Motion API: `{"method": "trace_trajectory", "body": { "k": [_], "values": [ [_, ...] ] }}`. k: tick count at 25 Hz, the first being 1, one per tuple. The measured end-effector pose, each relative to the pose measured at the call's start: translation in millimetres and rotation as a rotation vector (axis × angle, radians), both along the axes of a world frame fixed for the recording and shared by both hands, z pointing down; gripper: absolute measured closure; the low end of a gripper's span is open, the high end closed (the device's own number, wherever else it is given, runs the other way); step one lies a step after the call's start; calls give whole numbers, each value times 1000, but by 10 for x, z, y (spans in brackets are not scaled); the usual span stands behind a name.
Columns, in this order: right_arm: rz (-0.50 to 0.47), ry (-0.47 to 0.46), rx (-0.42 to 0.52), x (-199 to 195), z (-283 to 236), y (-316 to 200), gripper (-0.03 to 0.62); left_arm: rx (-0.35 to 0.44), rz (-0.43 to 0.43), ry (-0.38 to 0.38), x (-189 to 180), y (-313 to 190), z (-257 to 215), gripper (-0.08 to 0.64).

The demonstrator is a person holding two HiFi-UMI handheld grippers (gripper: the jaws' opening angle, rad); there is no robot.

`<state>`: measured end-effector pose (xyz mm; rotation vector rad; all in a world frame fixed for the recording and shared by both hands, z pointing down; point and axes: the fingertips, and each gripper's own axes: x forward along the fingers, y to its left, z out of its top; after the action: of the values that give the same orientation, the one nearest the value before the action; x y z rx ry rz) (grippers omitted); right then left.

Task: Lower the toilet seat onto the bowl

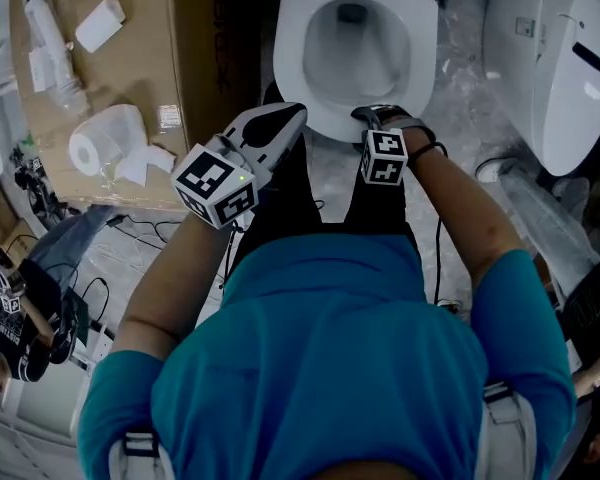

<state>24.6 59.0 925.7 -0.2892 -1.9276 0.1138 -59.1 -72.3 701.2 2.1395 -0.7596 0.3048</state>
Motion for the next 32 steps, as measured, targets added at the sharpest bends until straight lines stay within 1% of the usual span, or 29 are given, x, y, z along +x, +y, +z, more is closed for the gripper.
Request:
{"method": "trace_trajectory", "body": {
  "k": [4, 8, 27, 32],
  "values": [
    [-7, 27, 8, 6, 168, 42, 322, -13, 8, -1, 7, 30, 79, 557],
    [-12, 52, -4, 0, 318, 109, 321, -26, 15, 0, 20, 63, 165, 557],
    [-32, 154, 79, 24, 1184, 173, 313, -89, 39, 0, -12, 272, 493, 557],
    [-28, 177, 91, 28, 1338, 168, 310, -102, 69, 4, 21, 355, 542, 557]
  ]
}}
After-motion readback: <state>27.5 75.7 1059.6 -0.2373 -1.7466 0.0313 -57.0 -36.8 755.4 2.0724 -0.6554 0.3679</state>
